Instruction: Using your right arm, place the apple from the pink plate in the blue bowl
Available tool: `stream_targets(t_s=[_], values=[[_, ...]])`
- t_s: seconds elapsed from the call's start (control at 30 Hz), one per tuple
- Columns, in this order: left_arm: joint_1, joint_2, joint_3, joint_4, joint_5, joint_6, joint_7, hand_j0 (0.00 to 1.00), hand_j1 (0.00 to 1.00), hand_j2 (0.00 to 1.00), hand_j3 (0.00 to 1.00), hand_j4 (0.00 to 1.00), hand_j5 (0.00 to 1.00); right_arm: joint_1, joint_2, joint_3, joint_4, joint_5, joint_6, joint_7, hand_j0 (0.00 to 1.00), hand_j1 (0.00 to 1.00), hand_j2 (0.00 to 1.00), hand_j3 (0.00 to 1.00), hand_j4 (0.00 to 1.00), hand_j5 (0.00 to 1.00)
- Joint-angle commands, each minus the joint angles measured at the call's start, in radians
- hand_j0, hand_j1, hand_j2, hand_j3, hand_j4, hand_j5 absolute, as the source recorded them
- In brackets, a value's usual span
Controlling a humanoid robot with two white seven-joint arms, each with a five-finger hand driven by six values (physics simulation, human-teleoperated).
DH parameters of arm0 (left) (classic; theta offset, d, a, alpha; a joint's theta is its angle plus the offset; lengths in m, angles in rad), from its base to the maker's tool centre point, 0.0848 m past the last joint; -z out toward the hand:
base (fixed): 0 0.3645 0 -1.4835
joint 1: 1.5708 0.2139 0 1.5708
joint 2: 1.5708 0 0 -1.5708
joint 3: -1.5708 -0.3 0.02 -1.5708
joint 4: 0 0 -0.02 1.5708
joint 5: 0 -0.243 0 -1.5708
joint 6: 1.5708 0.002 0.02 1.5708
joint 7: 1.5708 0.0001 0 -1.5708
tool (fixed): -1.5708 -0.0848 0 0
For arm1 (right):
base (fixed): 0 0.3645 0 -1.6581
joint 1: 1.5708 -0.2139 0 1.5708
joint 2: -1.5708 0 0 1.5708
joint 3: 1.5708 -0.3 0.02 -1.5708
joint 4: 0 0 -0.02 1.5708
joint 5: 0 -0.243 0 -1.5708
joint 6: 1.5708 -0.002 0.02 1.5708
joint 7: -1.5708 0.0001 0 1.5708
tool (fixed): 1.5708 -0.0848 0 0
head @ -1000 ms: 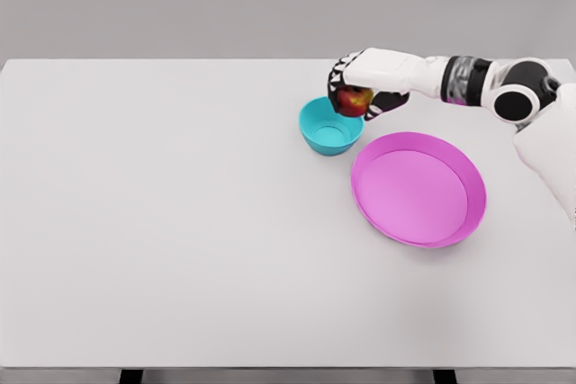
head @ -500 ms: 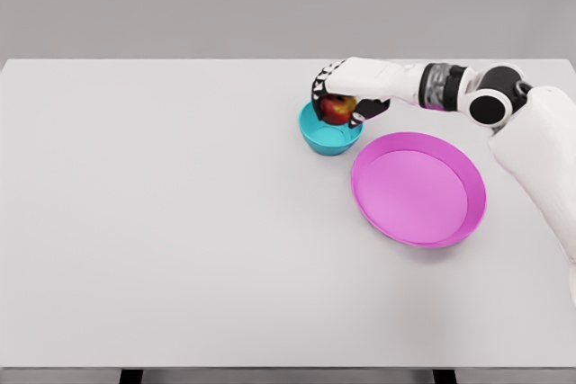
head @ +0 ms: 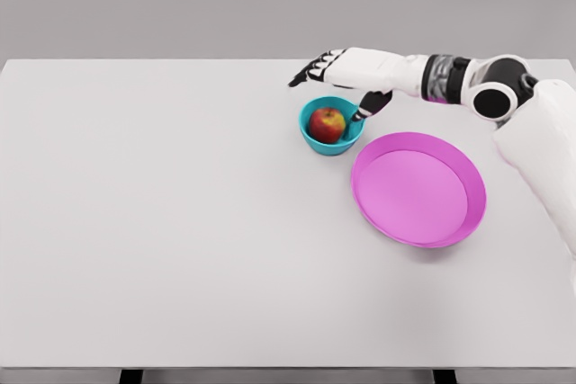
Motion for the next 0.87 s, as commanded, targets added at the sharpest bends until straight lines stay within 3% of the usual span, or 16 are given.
stream_targets(t_s=[0.0, 0.07, 0.1, 0.2, 0.27, 0.37, 0.5, 0.7, 0.83], values=[[0.0, 0.0, 0.0, 0.0, 0.0, 0.0, -0.001, 1.0, 1.0, 1.0, 1.0, 1.0, 1.0, 0.003, -0.051, -0.057, -0.084, -0.016, 0.003, -0.001, 1.0, 1.0, 1.0, 1.0, 1.0, 1.0], [0.0, 0.0, 0.0, 0.0, 0.0, 0.0, -0.001, 1.0, 1.0, 1.0, 1.0, 1.0, 1.0, 0.017, -0.1, -0.105, -0.142, -0.019, 0.003, -0.001, 1.0, 1.0, 1.0, 1.0, 1.0, 1.0], [0.0, 0.0, 0.0, 0.0, 0.0, 0.0, 0.001, 1.0, 1.0, 1.0, 1.0, 1.0, 1.0, 0.06, -0.137, -0.149, -0.176, -0.071, 0.003, -0.001, 1.0, 1.0, 1.0, 1.0, 1.0, 1.0], [-0.002, 0.0, 0.0, 0.0, 0.0, 0.0, -0.001, 1.0, 1.0, 1.0, 1.0, 1.0, 1.0, 0.153, -0.226, -0.229, -0.205, -0.16, 0.003, -0.001, 1.0, 1.0, 1.0, 1.0, 1.0, 1.0], [0.0, 0.0, 0.0, 0.0, 0.0, 0.0, 0.001, 1.0, 1.0, 1.0, 1.0, 1.0, 1.0, 0.173, -0.269, -0.232, -0.205, -0.182, 0.003, -0.001, 1.0, 1.0, 1.0, 1.0, 1.0, 1.0], [-0.002, 0.0, 0.0, 0.0, 0.0, 0.0, -0.001, 1.0, 1.0, 1.0, 1.0, 1.0, 1.0, 0.21, -0.275, -0.247, -0.196, -0.206, 0.003, -0.001, 1.0, 1.0, 1.0, 1.0, 1.0, 1.0], [0.0, 0.0, 0.0, 0.0, 0.0, 0.0, -0.001, 1.0, 1.0, 1.0, 1.0, 1.0, 1.0, 0.41, -0.235, -0.479, -0.236, -0.206, 0.003, -0.001, 1.0, 1.0, 1.0, 1.0, 1.0, 1.0], [-0.002, 0.0, 0.0, 0.0, 0.0, 0.001, -0.001, 1.0, 1.0, 1.0, 1.0, 1.0, 1.0, 0.499, -0.238, -0.557, -0.234, -0.206, 0.003, -0.001, 1.0, 1.0, 1.0, 1.0, 1.0, 1.0], [0.0, 0.0, 0.0, 0.0, 0.0, 0.0, 0.001, 1.0, 1.0, 1.0, 1.0, 1.0, 1.0, 0.499, -0.234, -0.556, -0.223, -0.206, 0.003, -0.001, 1.0, 1.0, 1.0, 1.0, 1.0, 1.0]])
